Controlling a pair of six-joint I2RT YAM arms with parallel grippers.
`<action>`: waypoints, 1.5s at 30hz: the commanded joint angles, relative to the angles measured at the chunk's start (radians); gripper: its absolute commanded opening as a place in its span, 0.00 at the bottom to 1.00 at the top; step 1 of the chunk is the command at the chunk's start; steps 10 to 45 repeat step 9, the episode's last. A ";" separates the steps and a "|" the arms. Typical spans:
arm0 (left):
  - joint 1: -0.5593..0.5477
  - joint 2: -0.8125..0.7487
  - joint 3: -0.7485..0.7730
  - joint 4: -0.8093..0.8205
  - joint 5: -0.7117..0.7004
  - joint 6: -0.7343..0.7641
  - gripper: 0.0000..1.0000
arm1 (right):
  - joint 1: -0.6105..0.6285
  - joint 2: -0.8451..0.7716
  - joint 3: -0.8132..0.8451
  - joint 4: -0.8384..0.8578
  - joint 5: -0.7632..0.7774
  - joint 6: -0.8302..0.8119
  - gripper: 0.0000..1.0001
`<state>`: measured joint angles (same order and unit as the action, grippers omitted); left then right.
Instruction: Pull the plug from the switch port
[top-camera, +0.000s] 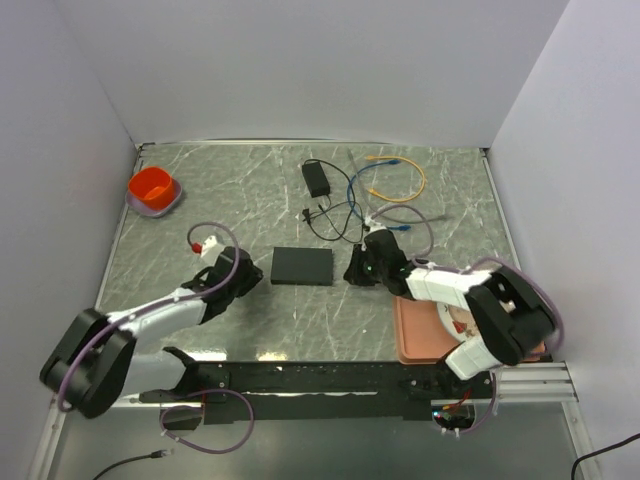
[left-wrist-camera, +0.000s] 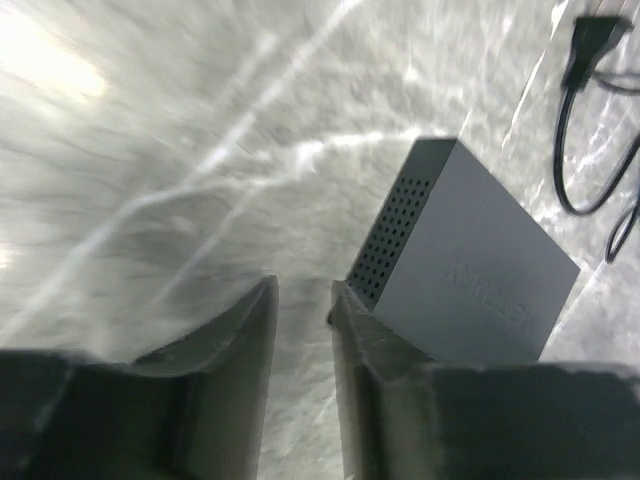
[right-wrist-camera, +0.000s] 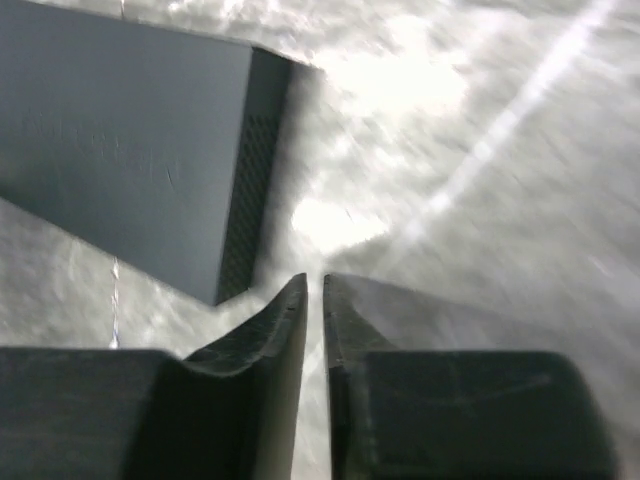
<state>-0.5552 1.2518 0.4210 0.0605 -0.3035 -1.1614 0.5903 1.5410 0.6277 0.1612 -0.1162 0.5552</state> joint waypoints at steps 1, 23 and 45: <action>-0.002 -0.141 0.058 -0.197 -0.147 0.043 0.59 | 0.006 -0.174 -0.037 -0.098 0.127 -0.037 0.30; -0.003 -0.281 0.041 -0.235 -0.155 0.072 0.99 | 0.031 -0.357 -0.069 -0.118 0.210 -0.081 0.43; -0.003 -0.281 0.041 -0.235 -0.155 0.072 0.99 | 0.031 -0.357 -0.069 -0.118 0.210 -0.081 0.43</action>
